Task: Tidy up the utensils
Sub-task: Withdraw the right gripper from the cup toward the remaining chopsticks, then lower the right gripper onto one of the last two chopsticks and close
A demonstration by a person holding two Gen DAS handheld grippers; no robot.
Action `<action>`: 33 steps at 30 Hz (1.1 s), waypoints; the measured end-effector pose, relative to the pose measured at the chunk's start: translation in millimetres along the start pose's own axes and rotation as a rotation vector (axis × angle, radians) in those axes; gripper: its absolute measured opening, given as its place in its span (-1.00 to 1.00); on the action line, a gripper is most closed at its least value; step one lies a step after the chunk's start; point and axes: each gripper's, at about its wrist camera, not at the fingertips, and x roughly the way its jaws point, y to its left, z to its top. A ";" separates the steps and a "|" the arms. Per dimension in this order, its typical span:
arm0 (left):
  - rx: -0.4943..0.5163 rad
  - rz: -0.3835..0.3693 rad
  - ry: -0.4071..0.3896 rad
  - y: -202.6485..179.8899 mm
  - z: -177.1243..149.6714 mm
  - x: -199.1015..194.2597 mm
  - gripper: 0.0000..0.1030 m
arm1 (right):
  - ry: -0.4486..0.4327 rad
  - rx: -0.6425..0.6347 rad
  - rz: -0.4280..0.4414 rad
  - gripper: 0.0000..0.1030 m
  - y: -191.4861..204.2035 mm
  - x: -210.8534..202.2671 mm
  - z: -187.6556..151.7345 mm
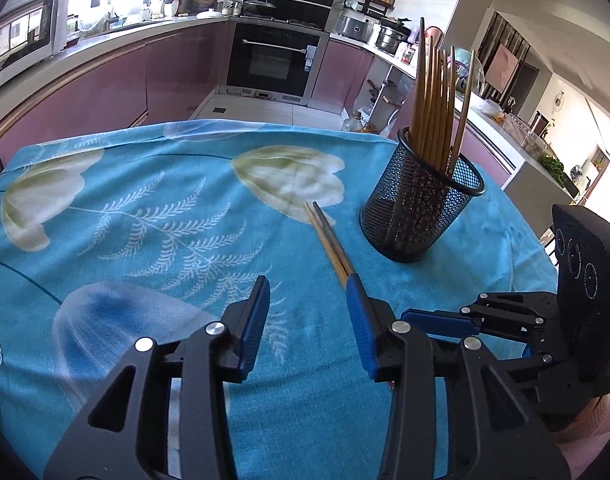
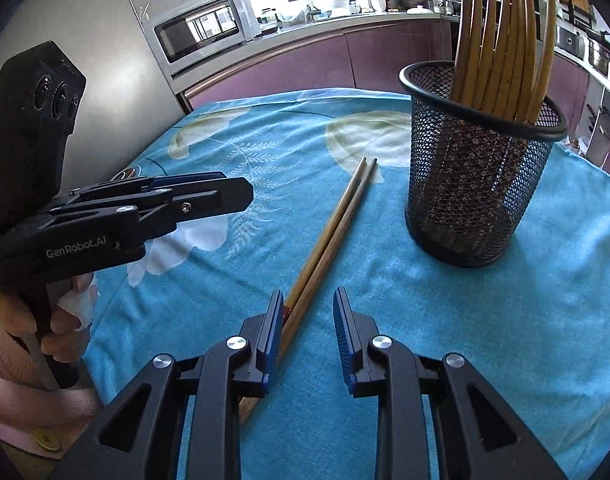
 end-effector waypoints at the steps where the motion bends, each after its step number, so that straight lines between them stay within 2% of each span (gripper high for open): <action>1: -0.002 0.000 0.001 0.5 -0.8 0.0 -0.23 | 0.003 -0.003 -0.009 -0.53 1.0 0.9 -0.6; 15: -0.006 -0.017 0.029 2.1 -12.8 5.9 -0.20 | 0.014 0.009 -0.049 -0.53 -3.8 2.5 -3.6; 33: 0.086 -0.046 0.123 -27.2 -14.9 42.7 -0.19 | 0.009 0.068 -0.015 -0.53 -21.6 -4.4 -7.5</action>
